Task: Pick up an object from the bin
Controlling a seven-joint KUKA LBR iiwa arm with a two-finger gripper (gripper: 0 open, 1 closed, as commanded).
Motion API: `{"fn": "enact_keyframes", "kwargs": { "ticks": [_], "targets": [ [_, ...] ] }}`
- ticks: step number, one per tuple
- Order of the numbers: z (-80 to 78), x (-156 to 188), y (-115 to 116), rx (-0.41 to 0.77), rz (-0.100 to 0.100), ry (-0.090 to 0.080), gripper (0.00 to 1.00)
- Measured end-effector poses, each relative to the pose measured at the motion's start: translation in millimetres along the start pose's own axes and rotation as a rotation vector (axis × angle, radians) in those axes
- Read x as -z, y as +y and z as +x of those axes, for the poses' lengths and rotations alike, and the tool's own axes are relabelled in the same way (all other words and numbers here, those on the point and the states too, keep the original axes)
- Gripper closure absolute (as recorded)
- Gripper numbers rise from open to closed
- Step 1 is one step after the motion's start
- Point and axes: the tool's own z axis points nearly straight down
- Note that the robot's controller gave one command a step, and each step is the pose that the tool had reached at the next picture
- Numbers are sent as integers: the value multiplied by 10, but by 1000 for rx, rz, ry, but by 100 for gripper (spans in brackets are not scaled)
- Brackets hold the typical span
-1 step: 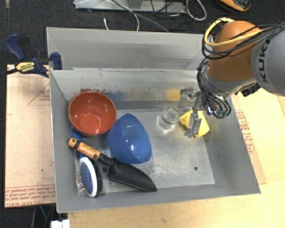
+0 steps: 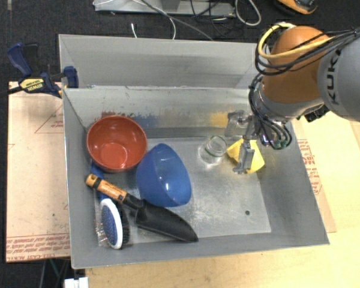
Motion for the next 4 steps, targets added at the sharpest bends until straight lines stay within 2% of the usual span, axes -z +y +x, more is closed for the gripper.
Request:
{"fn": "enact_keyframes", "kwargs": {
  "ticks": [1, 2, 3, 4],
  "targets": [
    [-25, -901, 777, 110, -1, -4, 0],
    [31, -772, 621, 122, 3, -12, 0],
    [-26, -865, 914, 170, 5, -11, 0],
    [95, -793, 582, 235, 4, -11, 0]
  ]
}}
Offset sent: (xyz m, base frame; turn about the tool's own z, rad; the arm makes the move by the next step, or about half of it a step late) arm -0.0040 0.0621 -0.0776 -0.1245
